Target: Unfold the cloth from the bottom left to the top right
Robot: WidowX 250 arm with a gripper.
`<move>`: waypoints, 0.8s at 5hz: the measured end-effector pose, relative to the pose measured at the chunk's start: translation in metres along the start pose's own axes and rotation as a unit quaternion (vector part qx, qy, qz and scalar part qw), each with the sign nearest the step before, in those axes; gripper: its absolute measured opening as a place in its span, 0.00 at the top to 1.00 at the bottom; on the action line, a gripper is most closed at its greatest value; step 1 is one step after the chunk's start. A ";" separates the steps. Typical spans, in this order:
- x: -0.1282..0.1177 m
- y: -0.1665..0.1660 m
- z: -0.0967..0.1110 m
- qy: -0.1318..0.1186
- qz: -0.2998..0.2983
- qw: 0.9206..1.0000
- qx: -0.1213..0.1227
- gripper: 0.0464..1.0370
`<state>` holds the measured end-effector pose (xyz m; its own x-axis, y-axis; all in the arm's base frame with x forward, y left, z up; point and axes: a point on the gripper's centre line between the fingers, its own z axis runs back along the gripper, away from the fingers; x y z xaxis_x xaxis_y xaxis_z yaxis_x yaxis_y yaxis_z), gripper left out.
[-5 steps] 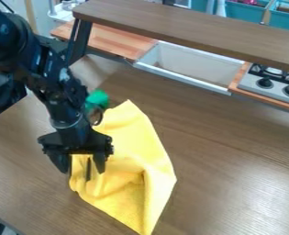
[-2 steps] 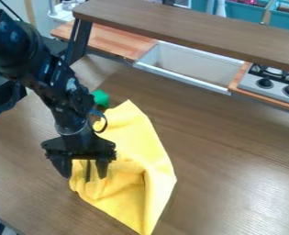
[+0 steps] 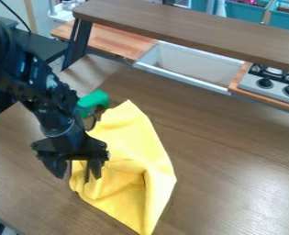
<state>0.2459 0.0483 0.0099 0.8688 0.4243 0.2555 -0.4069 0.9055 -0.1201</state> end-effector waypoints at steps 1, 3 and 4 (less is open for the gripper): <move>0.000 0.006 0.002 -0.009 0.001 1.000 -0.007 0.04; -0.001 0.008 -0.004 0.009 0.010 1.000 0.026 0.04; 0.002 0.003 -0.007 0.014 -0.004 0.998 0.059 0.04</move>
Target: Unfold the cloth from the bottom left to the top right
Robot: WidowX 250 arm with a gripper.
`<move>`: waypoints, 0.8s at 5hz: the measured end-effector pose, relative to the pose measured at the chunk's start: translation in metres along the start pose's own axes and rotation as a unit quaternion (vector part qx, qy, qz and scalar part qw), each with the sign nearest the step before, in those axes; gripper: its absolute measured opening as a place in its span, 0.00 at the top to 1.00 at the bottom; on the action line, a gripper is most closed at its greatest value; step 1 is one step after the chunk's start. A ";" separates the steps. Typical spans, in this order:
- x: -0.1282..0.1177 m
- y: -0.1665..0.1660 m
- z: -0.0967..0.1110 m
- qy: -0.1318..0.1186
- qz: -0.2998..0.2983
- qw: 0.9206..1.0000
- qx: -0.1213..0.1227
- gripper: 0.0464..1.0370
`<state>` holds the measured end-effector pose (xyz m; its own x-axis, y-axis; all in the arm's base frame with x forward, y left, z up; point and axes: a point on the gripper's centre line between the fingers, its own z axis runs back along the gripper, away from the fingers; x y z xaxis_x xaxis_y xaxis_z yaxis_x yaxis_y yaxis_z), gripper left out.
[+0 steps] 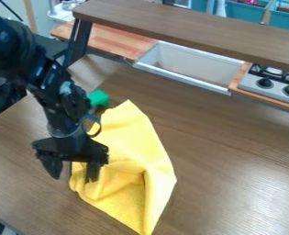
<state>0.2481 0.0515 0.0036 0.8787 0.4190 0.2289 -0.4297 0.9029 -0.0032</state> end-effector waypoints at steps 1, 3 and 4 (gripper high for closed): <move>0.000 -0.001 -0.003 -0.002 0.002 1.000 0.005 0.04; 0.000 -0.013 -0.011 -0.005 0.000 1.000 0.012 0.04; 0.000 -0.019 -0.015 -0.012 -0.002 1.000 0.018 0.04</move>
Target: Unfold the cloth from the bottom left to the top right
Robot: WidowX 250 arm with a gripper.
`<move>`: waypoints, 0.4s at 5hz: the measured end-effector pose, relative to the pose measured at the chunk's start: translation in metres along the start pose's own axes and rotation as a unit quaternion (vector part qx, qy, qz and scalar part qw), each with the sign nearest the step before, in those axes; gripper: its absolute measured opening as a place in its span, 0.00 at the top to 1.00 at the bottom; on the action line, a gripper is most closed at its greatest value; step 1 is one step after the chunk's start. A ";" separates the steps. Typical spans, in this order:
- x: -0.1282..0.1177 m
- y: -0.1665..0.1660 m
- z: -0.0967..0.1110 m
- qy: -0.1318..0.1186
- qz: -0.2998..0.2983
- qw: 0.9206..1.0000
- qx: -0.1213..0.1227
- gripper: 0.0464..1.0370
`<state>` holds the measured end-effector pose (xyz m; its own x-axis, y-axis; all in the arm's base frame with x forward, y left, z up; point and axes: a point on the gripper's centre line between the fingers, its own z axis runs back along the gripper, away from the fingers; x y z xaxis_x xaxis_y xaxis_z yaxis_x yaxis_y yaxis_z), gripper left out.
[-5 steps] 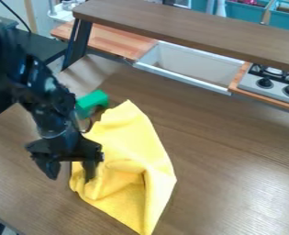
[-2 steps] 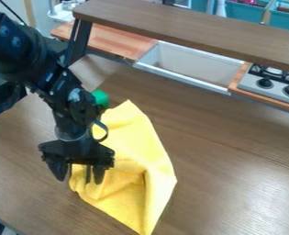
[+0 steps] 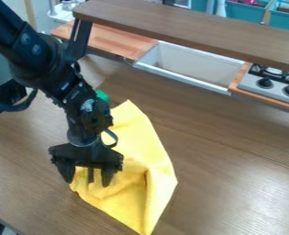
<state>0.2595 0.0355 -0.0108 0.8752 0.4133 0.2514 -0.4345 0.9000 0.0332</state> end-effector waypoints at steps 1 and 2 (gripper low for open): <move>0.001 -0.007 -0.005 -0.001 0.000 1.000 0.008 0.04; 0.002 -0.010 -0.008 -0.004 0.001 1.000 0.015 0.07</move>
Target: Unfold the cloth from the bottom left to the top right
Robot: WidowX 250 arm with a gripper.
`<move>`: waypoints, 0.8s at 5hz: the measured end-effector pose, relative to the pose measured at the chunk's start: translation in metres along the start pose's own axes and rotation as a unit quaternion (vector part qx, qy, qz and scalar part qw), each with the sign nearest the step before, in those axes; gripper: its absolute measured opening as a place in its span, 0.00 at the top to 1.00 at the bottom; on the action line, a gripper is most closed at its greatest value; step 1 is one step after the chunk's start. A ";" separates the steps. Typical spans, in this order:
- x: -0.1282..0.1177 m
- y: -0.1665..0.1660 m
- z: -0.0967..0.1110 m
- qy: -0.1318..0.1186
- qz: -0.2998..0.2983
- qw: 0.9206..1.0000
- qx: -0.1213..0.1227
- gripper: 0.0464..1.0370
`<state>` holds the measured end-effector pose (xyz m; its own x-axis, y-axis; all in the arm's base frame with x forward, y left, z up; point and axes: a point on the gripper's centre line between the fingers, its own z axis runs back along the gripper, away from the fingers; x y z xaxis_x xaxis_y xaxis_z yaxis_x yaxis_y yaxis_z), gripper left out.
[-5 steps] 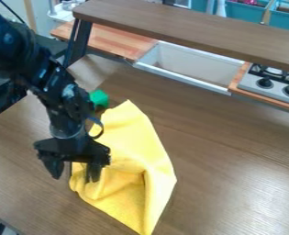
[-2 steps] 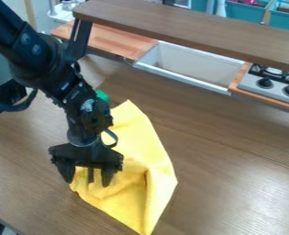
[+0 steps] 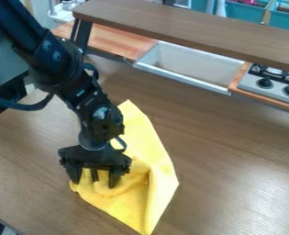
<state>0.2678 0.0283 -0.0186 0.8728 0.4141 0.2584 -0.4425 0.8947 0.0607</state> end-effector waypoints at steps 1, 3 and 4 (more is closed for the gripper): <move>0.003 -0.002 -0.005 0.001 0.005 1.000 0.008 0.23; 0.002 -0.003 -0.006 -0.001 0.007 1.000 0.001 0.78; 0.004 0.003 0.006 -0.006 -0.005 1.000 -0.008 0.94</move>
<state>0.2691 0.0321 -0.0118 0.8743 0.4040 0.2691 -0.4309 0.9012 0.0471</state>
